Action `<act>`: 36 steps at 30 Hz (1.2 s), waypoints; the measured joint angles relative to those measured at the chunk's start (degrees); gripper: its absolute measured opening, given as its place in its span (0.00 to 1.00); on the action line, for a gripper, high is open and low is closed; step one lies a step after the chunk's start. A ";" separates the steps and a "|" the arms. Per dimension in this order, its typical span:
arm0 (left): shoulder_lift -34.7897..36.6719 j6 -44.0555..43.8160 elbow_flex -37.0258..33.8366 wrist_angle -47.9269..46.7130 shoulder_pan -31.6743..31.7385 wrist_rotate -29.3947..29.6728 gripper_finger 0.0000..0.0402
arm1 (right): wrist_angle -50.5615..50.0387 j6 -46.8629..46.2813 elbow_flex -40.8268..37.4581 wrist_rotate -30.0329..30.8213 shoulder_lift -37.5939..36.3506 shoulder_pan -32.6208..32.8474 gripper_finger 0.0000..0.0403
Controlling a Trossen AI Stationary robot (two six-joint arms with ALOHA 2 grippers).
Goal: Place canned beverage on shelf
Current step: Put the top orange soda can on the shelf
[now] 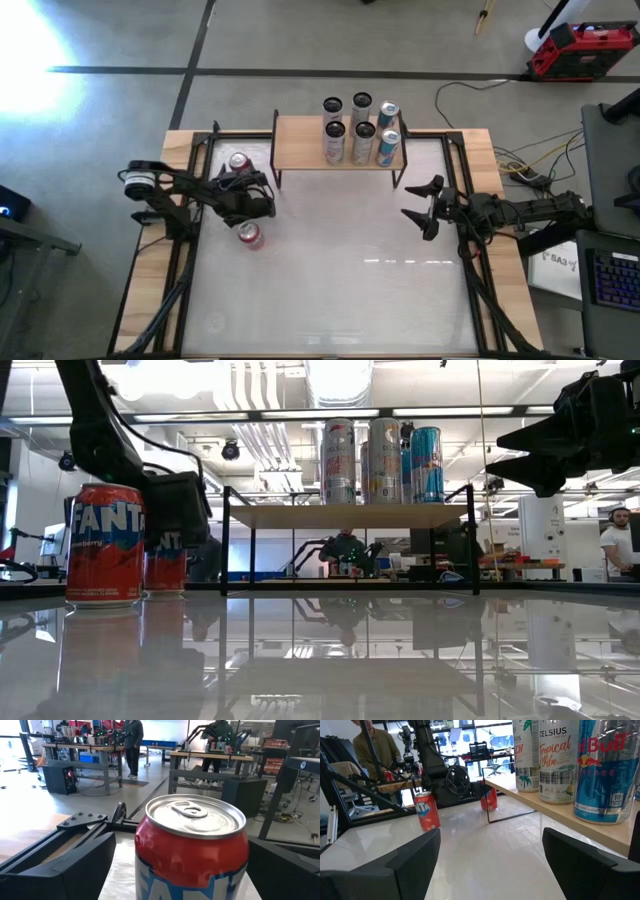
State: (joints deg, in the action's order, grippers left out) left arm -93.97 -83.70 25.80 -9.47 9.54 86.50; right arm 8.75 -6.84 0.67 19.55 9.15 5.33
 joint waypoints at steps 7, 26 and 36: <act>-1.53 -2.32 -0.25 0.04 0.09 0.03 0.88 | 0.00 0.00 0.00 0.00 0.00 0.00 0.83; 0.09 -1.92 -0.55 -1.11 -1.80 2.23 0.70 | 0.00 -0.01 0.02 0.00 0.00 0.00 0.83; 16.24 20.19 1.21 -1.92 -3.01 -1.70 0.70 | 0.00 -0.01 0.00 0.00 0.00 0.01 0.83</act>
State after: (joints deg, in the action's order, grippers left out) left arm -77.73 -63.51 27.02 -11.40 6.53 84.79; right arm 8.76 -6.85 0.67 19.55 9.15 5.33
